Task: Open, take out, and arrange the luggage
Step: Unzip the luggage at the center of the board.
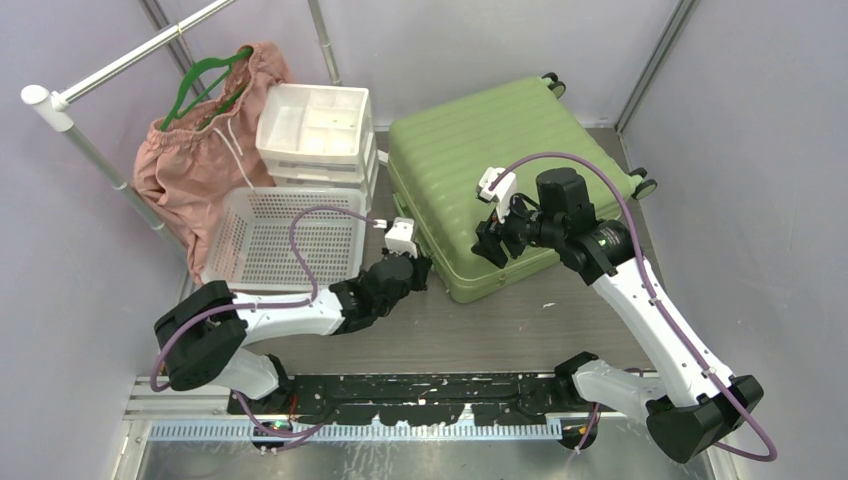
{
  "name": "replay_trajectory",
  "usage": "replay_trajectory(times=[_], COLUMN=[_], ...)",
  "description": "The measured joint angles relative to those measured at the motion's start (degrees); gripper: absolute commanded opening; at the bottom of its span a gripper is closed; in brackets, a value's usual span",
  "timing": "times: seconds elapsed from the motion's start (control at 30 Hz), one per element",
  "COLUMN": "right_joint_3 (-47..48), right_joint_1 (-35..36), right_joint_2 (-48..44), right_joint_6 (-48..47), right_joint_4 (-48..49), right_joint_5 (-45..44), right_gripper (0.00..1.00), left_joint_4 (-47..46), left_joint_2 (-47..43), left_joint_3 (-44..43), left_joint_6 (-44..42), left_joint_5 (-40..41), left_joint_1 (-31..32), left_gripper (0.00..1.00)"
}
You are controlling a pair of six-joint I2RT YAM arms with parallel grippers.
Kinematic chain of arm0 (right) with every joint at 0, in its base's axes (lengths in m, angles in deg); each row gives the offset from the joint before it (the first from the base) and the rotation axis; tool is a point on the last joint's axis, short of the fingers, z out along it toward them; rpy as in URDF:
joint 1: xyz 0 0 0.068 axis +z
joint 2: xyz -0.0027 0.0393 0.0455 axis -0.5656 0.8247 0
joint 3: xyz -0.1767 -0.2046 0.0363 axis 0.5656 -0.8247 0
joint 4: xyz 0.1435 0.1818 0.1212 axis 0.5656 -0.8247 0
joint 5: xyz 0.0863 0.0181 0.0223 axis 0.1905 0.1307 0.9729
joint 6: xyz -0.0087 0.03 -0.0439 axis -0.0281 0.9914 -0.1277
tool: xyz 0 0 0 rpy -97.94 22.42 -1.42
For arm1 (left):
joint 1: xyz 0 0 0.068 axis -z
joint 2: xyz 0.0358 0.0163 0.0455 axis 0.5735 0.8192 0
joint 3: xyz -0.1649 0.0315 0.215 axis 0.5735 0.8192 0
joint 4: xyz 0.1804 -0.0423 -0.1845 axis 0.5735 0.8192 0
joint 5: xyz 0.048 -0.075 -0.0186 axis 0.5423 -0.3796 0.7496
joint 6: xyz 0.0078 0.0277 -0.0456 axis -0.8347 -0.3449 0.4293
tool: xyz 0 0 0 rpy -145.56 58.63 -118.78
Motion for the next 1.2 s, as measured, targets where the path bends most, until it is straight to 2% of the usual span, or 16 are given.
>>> replay_trajectory(times=[1.2], right_joint_3=[0.0], right_joint_1=[0.0], right_joint_2=[-0.9], right_joint_6=[-0.3], right_joint_4=[-0.5], right_joint_5=[-0.4], right_gripper=[0.67], left_joint_4=[8.5], left_joint_2=[5.8], left_joint_3=[-10.0], left_joint_6=[-4.0], left_joint_5=[-4.7], left_joint_1=[-13.2], left_gripper=[0.0])
